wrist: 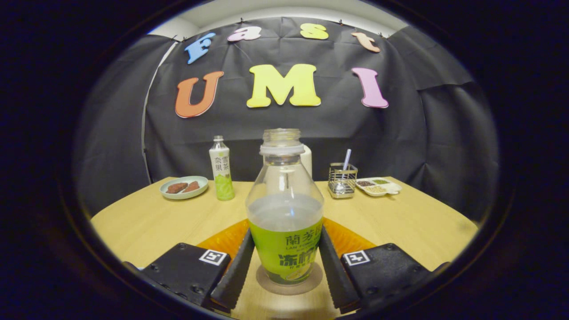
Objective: Take the bottle from table, then pour the juice into the cup, finally place the bottle on the coaster
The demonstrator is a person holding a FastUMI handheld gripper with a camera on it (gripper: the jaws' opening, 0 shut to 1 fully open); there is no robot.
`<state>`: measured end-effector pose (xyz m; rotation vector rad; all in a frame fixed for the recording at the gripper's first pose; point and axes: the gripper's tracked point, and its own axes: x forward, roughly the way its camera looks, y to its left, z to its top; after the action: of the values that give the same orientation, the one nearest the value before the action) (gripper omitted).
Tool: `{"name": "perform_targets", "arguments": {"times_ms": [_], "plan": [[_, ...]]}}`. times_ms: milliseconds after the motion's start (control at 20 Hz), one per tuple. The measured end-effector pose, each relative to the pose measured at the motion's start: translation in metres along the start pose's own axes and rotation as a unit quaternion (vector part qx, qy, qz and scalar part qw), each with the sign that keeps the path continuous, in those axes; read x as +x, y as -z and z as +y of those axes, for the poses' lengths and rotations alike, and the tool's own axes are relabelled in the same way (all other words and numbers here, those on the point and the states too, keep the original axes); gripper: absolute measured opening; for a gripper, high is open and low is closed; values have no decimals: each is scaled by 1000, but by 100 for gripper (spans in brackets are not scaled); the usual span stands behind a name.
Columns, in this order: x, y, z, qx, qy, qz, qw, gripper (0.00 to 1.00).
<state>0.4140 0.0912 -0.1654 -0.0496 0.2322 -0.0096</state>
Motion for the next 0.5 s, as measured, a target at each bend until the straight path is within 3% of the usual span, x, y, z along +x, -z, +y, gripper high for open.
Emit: {"name": "perform_targets", "arguments": {"times_ms": [300,350,500], "plan": [[0,12,1,7,-8,23,1000,90],[-4,9,-3,9,-3,21,1000,100],[-15,1,-4,21,-7,8,1000,100]]}}
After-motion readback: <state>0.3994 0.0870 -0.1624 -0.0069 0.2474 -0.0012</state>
